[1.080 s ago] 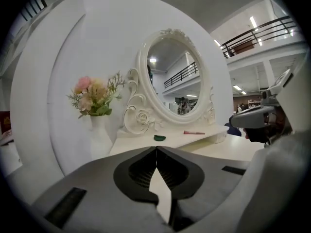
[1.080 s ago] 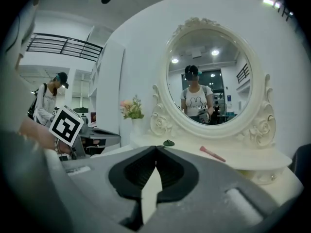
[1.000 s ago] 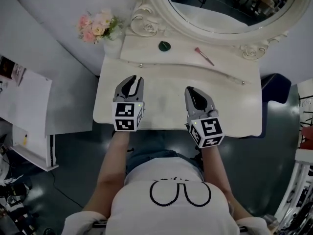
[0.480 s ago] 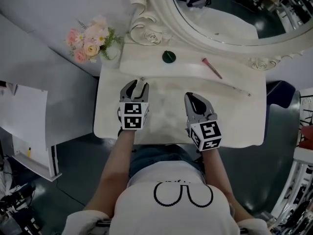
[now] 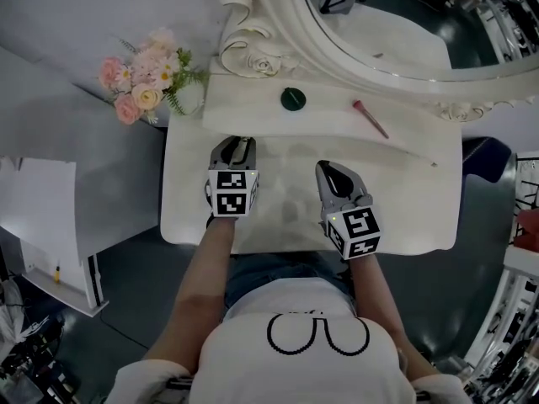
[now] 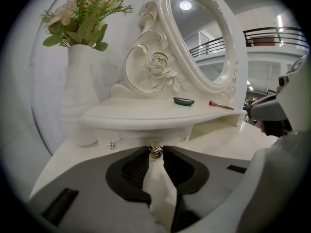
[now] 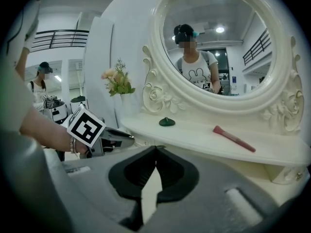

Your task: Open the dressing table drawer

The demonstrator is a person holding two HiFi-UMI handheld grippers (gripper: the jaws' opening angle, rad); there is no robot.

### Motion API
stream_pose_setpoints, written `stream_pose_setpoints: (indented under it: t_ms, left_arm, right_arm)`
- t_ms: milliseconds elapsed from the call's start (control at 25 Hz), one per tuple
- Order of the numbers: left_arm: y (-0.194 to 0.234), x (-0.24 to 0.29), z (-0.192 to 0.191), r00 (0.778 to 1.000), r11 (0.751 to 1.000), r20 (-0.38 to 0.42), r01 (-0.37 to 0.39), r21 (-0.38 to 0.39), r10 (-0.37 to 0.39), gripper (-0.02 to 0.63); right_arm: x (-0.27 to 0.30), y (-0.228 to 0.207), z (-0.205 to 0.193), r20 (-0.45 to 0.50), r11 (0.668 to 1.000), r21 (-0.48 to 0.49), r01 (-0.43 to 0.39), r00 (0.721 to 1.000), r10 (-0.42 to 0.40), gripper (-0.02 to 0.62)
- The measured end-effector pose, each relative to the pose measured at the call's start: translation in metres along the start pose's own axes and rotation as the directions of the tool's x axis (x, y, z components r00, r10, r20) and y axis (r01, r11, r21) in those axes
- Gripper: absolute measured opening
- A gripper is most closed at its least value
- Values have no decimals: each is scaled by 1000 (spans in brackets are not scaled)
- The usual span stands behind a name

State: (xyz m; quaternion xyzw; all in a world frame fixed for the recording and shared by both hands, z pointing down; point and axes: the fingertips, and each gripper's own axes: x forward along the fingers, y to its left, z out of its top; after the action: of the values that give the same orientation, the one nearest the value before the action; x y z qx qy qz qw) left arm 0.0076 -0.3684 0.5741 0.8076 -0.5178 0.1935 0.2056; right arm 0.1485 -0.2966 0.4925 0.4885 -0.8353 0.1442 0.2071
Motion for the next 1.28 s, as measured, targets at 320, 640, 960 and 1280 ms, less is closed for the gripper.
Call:
stream_pose_setpoints:
  t_ms: [320, 640, 960, 1280]
  left_arm:
    - [-2, -2, -2, 1000, 1000, -14, -9, 0, 9, 89]
    - [-9, -16, -12, 999, 999, -27, -30, -14, 29, 89]
    - [-14, -28, -21, 999, 999, -35, -29, -25, 28, 89]
    - [-20, -45, -33, 999, 999, -41, -23, -27, 22, 89]
  right_arm:
    - [-4, 3, 0, 1, 1000, -9, -23, 1000, 23, -2]
    - [-19, 11, -6, -9, 998, -30, -53, 999, 52, -2]
    - [-32, 19, -12, -17, 997, -40, -66, 998, 65, -2]
    - [-43, 28, -19, -20, 997, -36, -67, 998, 66, -2]
